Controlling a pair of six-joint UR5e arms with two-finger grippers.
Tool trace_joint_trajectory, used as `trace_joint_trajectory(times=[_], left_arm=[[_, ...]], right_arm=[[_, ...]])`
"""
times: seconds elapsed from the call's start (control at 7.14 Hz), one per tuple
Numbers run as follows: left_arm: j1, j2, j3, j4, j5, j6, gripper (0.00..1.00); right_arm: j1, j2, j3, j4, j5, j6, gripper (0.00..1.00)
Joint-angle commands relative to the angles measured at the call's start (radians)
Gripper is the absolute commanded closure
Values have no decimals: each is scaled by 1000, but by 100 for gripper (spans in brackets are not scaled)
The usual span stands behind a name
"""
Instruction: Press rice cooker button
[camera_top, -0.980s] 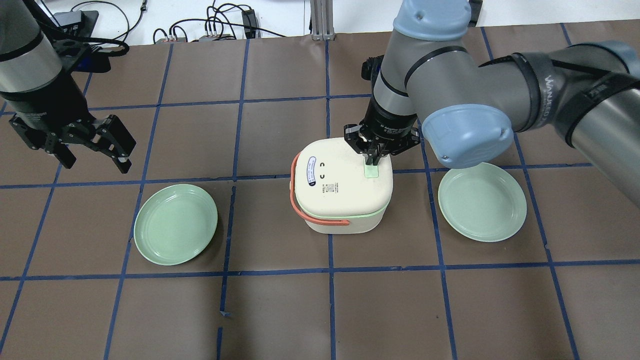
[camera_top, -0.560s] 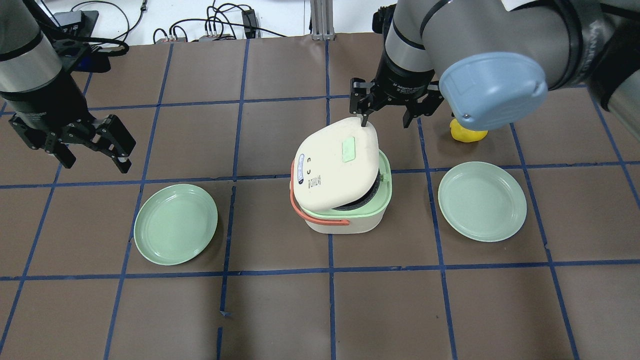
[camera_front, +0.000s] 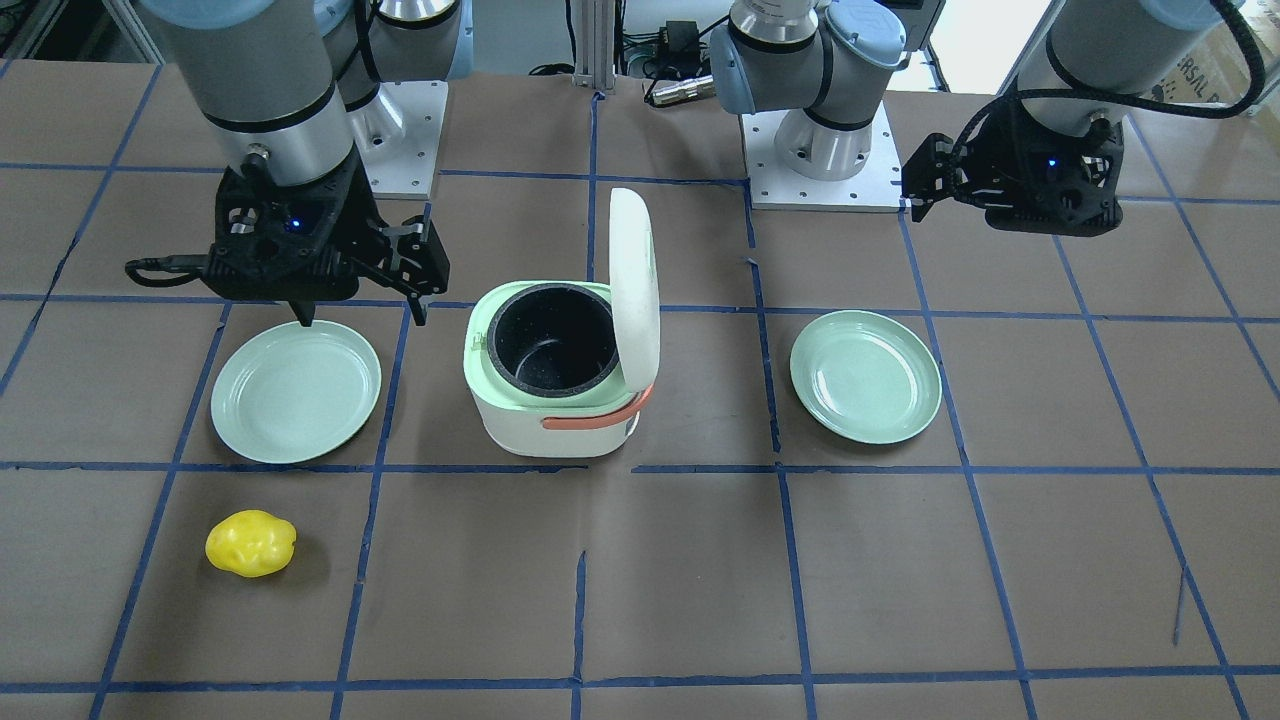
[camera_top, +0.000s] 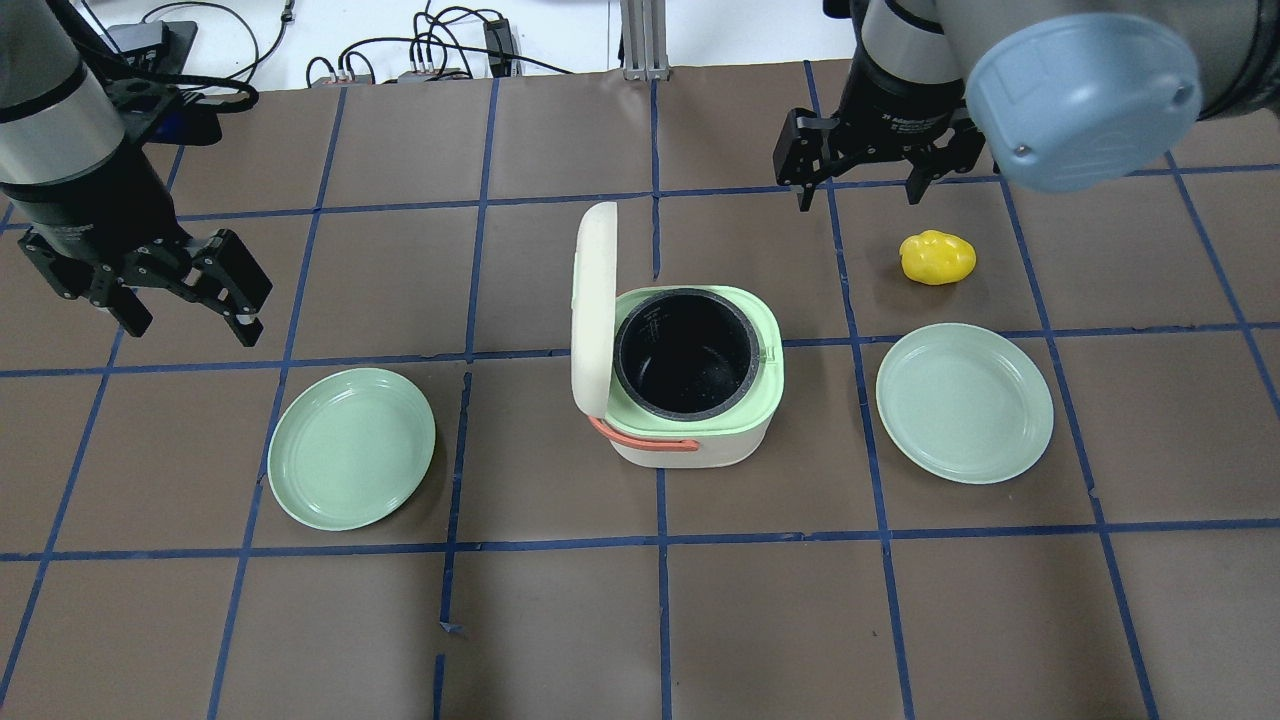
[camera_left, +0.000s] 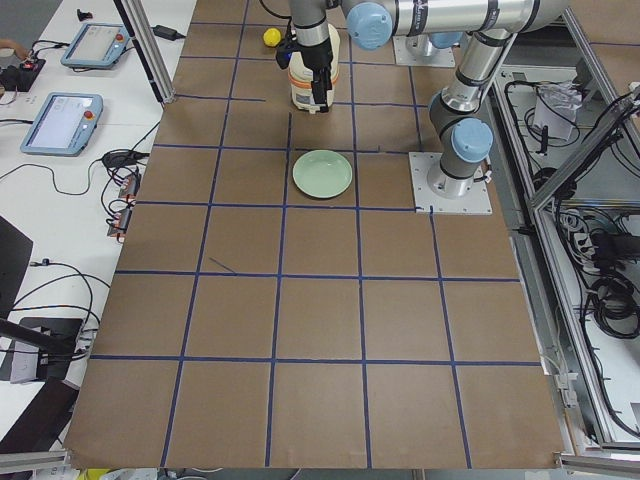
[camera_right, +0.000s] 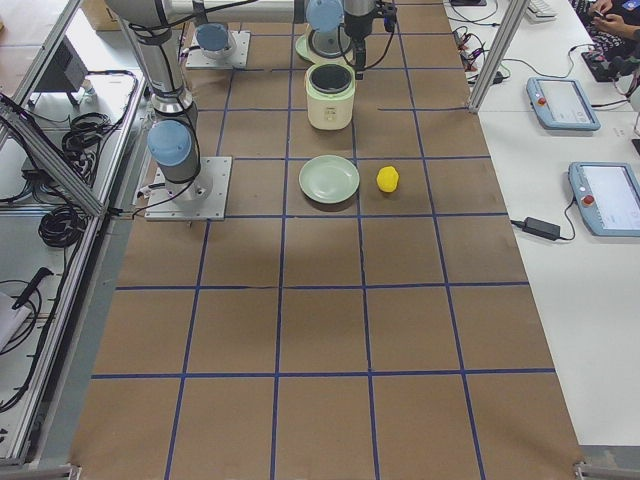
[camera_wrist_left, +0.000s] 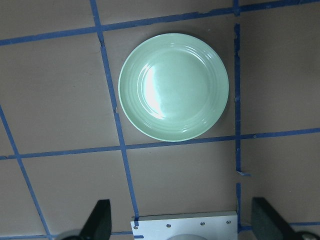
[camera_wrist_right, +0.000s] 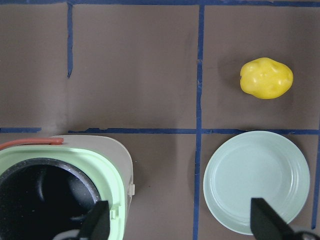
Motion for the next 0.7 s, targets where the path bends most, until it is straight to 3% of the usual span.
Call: trace_joint_trajectory(times=[0.0,0.56], left_arm=[[0,0,0,0,0,0,0],[0,0,0,0,0,0,0]], right_arm=[[-20,1,-51,78,-47,-15,0],[-20,5,-72,123,-39,-36,0]])
